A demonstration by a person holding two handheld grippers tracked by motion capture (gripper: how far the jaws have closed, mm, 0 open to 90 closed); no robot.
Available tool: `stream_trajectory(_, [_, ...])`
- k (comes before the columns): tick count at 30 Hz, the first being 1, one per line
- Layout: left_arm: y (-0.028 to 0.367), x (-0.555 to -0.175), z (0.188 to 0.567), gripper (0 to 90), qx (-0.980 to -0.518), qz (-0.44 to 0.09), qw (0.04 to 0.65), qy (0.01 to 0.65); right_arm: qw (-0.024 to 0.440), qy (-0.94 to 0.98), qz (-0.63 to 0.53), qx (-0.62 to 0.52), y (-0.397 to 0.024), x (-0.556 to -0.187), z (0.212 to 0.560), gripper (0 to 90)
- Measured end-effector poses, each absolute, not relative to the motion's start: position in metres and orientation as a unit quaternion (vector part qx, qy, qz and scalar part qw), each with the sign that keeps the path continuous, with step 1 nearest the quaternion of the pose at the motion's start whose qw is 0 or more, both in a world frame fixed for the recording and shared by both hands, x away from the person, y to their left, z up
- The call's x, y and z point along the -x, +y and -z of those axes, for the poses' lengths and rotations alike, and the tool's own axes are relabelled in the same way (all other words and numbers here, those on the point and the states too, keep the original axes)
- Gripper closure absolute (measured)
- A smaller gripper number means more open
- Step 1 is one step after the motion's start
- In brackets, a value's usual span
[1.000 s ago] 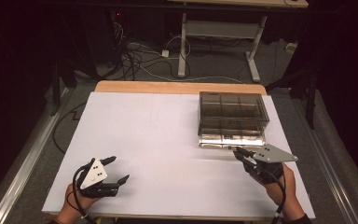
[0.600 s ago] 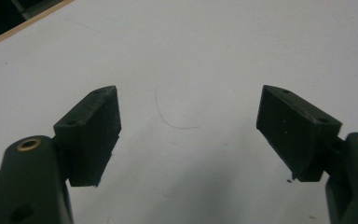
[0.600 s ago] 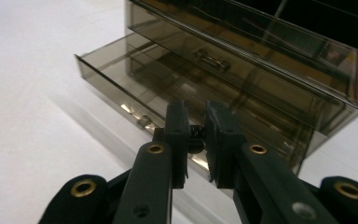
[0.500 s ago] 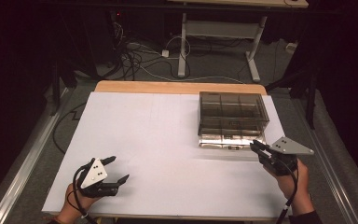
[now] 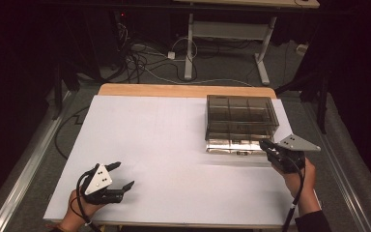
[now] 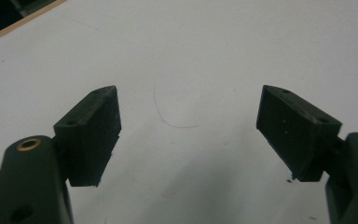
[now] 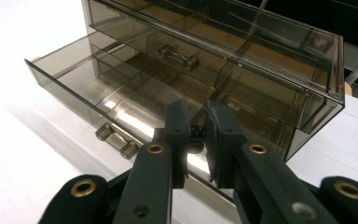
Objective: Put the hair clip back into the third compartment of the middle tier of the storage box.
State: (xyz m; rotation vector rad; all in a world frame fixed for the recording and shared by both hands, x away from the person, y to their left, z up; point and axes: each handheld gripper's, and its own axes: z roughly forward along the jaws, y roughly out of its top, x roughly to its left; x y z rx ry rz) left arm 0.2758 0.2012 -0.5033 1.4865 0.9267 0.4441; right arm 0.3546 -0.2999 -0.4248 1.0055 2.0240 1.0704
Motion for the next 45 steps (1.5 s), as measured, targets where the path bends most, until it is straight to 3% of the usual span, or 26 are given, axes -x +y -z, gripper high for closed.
stream_trajectory(45, [0.202,-0.277,0.504,20.7,-0.649,-0.195,0.615,0.403,0.323,0.764,-0.378,-0.412,-0.292,-0.384,0.440,80.3])
